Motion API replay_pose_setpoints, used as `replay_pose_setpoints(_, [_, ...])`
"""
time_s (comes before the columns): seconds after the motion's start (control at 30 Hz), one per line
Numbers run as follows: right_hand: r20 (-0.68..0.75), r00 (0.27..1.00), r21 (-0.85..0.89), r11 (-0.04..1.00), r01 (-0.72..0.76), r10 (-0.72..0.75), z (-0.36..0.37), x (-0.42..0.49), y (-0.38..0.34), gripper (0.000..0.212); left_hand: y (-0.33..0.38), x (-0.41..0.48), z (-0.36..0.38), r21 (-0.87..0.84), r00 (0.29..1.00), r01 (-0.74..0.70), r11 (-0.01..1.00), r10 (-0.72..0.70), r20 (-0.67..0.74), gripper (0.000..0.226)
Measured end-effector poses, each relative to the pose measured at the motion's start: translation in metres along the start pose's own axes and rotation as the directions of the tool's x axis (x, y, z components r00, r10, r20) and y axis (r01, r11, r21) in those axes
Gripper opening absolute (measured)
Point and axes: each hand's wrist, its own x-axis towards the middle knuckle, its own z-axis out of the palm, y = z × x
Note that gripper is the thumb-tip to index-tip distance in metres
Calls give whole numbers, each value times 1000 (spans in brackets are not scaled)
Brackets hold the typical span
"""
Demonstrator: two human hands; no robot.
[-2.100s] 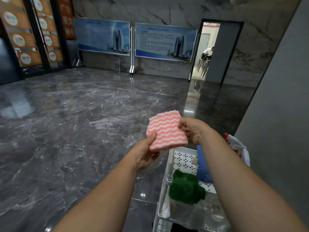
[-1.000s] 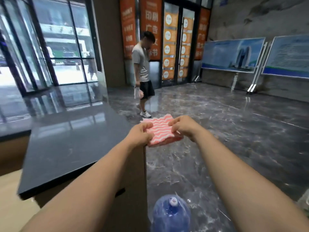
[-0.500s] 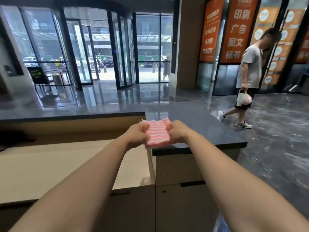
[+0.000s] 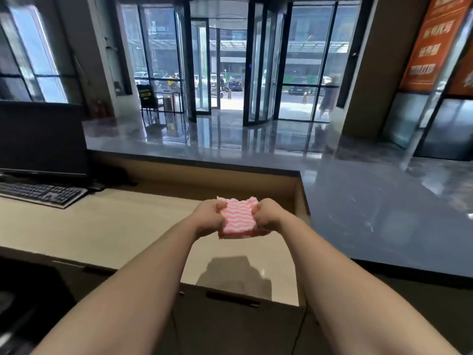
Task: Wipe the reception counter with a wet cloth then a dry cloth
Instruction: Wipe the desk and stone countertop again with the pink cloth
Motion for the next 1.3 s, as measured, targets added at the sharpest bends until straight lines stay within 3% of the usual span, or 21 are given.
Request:
replay_pose_setpoints(0.23, [59,994,26,995,-97,95,6,83,12,30,-20,90,2,26,996,42,999,-44,81,67])
replay_pose_setpoints(0.33, [94,985,49,987,-152,147,6,115,21,29,-29,128,9,82,991,57,995,-67,114,37])
replay_pose_setpoints(0.43, [137,972,64,978,-199,189,7,143,30,29,-38,161,16,139,983,73,988,-94,157,39])
replay_pose_setpoints(0.5, [183,956,66,968,-243,228,9,161,33,20,-44,181,18,163,977,68,984,-99,190,31])
replay_pose_setpoints(0.6, [209,939,77,953,-294,273,15,185,39,6,-52,207,21,167,972,52,985,-88,218,39])
replay_pose_setpoints(0.7, [157,952,124,952,-281,261,23,204,45,6,-63,226,23,193,969,43,980,-88,231,39])
replay_pose_setpoints(0.9, [133,951,100,951,-292,278,40,230,53,9,-86,256,27,249,965,29,968,-92,247,63])
replay_pose_setpoints(1.17, [-28,941,-144,930,-339,338,61,254,63,21,-119,298,33,366,929,-81,927,-63,364,81])
replay_pose_setpoints(1.3, [-146,915,-285,870,-402,375,74,254,70,28,-145,314,25,619,927,-86,781,-165,336,89])
